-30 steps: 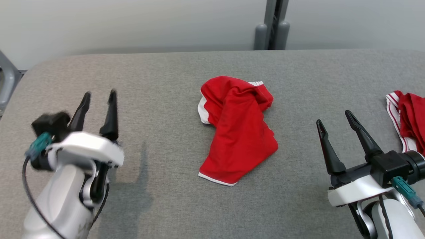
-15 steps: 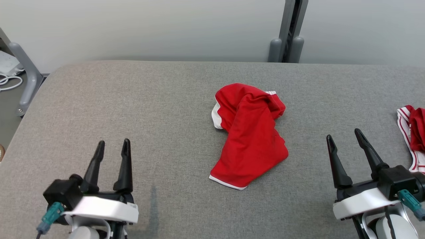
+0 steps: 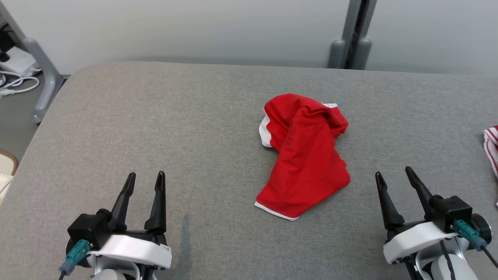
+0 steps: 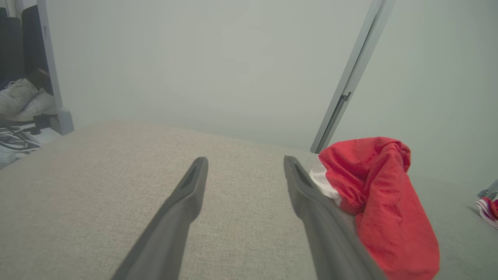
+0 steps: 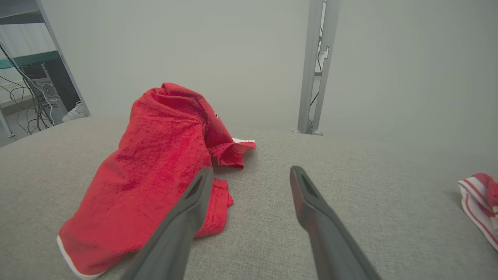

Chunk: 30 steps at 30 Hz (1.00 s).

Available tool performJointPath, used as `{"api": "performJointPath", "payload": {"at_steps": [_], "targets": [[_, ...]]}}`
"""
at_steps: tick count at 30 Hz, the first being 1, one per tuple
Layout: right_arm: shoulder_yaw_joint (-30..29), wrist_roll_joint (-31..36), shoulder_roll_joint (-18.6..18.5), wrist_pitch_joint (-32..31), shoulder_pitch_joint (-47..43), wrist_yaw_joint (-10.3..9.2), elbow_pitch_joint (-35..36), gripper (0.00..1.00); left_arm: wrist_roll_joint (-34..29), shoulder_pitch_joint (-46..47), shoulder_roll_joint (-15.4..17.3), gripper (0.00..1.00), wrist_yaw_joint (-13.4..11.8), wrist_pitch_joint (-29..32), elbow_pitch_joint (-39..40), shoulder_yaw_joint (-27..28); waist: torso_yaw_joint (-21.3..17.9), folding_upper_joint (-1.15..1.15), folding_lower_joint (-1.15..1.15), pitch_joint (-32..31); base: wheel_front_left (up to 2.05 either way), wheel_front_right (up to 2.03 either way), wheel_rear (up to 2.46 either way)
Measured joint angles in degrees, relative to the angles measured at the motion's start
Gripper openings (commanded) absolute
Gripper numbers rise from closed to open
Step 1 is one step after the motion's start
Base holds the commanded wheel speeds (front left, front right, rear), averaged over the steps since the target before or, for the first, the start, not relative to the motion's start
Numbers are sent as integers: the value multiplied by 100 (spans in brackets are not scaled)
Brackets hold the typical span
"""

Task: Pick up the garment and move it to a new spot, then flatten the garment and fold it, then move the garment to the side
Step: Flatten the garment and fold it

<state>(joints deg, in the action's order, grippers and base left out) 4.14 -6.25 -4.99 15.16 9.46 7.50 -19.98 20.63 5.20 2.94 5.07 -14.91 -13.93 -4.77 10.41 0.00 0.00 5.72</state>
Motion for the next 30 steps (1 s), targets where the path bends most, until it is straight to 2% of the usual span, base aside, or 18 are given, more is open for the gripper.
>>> {"api": "performJointPath", "payload": {"at_steps": [13, 21, 23, 30], "targets": [[331, -576, -304, -78, 850, 0, -1712, 100, 68, 214, -10, 100, 58, 0, -111, -148, 528, 0, 0, 311, 0, 0, 0], [689, -1029, -333, -51, 1260, 0, -2472, 100, 159, 237, -15, 100, 10, 0, -134, -307, 859, 0, 0, 434, 0, 0, 0], [805, -1141, -327, -49, 1304, 1, -2602, 0, 159, 237, -14, 100, -4, 0, -134, -308, 898, 0, 0, 432, 0, 0, 0], [998, -1339, -397, -32, 1486, 0, -2826, 0, 158, 232, -13, 100, -18, 0, -140, -283, 851, 0, 0, 345, 0, 0, 0]]}}
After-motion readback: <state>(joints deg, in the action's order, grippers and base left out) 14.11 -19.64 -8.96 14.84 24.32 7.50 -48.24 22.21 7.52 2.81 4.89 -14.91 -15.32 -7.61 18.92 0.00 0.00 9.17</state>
